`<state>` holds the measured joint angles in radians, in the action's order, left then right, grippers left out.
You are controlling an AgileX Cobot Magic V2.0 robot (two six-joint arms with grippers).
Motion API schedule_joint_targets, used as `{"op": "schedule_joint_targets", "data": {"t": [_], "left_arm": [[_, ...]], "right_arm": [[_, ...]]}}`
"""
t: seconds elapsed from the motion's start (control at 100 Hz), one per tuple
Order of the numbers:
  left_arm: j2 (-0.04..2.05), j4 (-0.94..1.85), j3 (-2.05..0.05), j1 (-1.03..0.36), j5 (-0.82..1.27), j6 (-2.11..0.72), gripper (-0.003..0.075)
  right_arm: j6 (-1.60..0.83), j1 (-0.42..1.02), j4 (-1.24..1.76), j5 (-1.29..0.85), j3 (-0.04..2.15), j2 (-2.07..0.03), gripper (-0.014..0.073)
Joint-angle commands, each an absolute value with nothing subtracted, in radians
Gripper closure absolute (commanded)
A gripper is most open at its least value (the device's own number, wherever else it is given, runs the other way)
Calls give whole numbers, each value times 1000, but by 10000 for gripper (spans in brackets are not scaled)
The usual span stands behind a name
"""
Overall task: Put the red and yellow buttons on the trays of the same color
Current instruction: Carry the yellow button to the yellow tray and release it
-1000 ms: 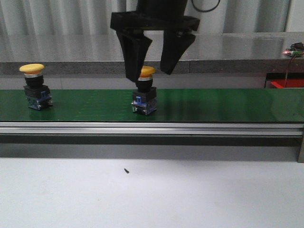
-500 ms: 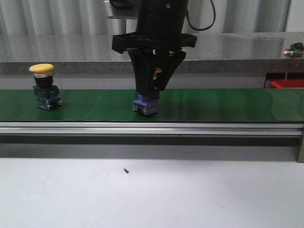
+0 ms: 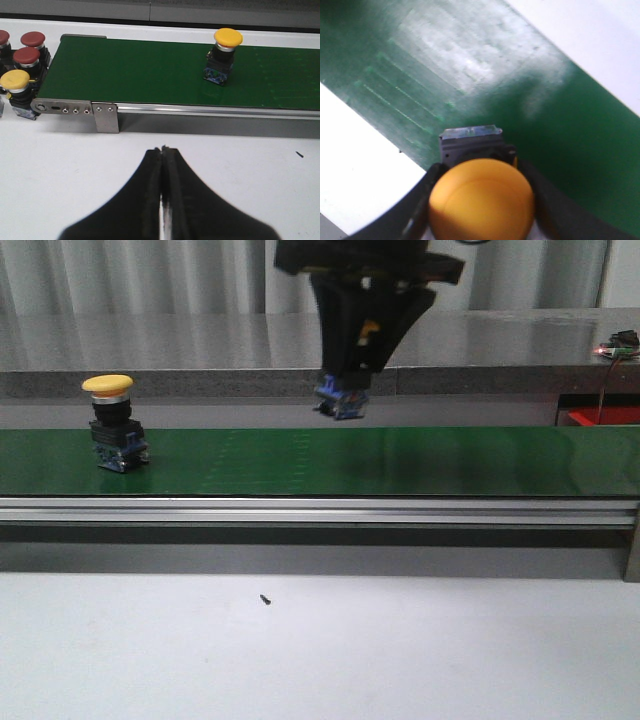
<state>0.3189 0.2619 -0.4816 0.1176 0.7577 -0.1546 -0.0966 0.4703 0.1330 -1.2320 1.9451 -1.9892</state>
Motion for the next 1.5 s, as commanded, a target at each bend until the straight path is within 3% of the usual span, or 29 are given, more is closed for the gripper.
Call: {"op": "schedule_joint_targets", "data": {"t": [0.0, 0.55, 0.95, 1.49], "left_arm": [[328, 280, -507, 112, 689, -151, 740], [328, 280, -507, 112, 689, -151, 740], [328, 280, -507, 112, 689, -151, 739], [328, 280, -507, 112, 689, -151, 740]], "right_arm": [[-74, 419, 134, -1303, 1937, -1879, 358], [-21, -41, 107, -1145, 1422, -1508, 358], [-13, -346, 103, -1135, 1375, -1500, 358], [37, -400, 96, -1036, 1373, -1724, 358]]}}
